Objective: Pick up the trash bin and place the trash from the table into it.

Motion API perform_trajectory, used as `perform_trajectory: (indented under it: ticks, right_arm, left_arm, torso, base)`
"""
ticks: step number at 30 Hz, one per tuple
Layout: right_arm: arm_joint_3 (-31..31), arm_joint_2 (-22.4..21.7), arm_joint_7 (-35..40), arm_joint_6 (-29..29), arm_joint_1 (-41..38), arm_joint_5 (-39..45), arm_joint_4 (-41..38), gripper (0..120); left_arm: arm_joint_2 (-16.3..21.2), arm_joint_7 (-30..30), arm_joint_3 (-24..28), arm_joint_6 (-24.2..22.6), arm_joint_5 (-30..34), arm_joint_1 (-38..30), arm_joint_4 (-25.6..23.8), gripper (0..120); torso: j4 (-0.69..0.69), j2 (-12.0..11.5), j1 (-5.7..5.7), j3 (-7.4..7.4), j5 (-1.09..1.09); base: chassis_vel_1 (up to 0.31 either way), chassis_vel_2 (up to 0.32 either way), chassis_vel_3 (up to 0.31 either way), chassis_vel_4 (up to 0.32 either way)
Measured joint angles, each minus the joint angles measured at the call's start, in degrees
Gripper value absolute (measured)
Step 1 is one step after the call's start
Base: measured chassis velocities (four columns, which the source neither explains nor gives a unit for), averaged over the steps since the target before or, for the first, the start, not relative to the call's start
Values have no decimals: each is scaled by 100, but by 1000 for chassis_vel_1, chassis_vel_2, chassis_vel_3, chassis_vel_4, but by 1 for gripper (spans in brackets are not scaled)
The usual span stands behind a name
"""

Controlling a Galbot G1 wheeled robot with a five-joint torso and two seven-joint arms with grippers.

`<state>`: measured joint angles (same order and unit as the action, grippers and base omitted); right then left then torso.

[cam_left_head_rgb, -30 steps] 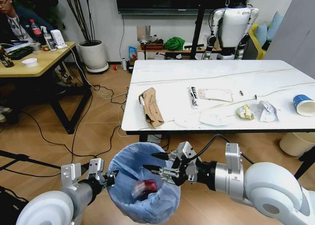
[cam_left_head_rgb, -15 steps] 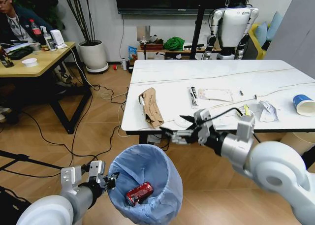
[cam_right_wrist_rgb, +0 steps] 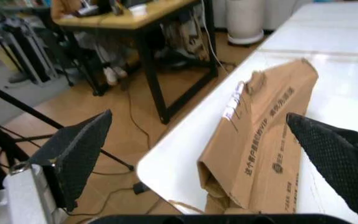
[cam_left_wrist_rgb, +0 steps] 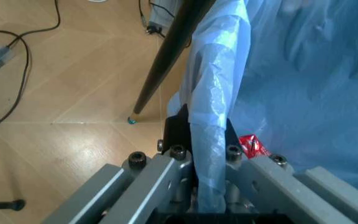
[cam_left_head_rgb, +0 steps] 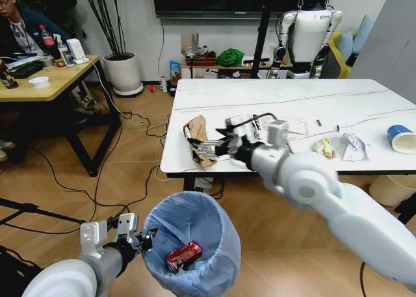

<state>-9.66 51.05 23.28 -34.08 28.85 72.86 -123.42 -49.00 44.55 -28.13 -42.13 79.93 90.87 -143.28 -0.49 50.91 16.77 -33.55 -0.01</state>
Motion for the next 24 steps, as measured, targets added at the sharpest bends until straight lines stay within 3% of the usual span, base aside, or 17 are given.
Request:
perform_trajectory:
  ticks: [7, 20, 24]
  right_arm:
    - [-648, 674, 1099, -151, -530, 132, 868, 100]
    - [-1024, 1169, 1904, -236, -704, 419, 1142, 100]
    - [-1039, 1167, 1916, -254, -683, 415, 1211, 88]
  left_arm:
    - [-39, -10, -83, 0, 3, 22, 0, 0]
    - [-34, -46, -224, 0, 65, 23, 0, 0]
    - [-32, -53, -253, 0, 105, 9, 1, 0]
  torso:
    - [-1, 0, 0, 0, 0]
    - [-1, 1, 0, 1, 0]
    - [-1, 1, 0, 1, 1]
  base:
    - [0, 0, 0, 0]
    - [0, 0, 0, 0]
    - [0, 0, 0, 0]
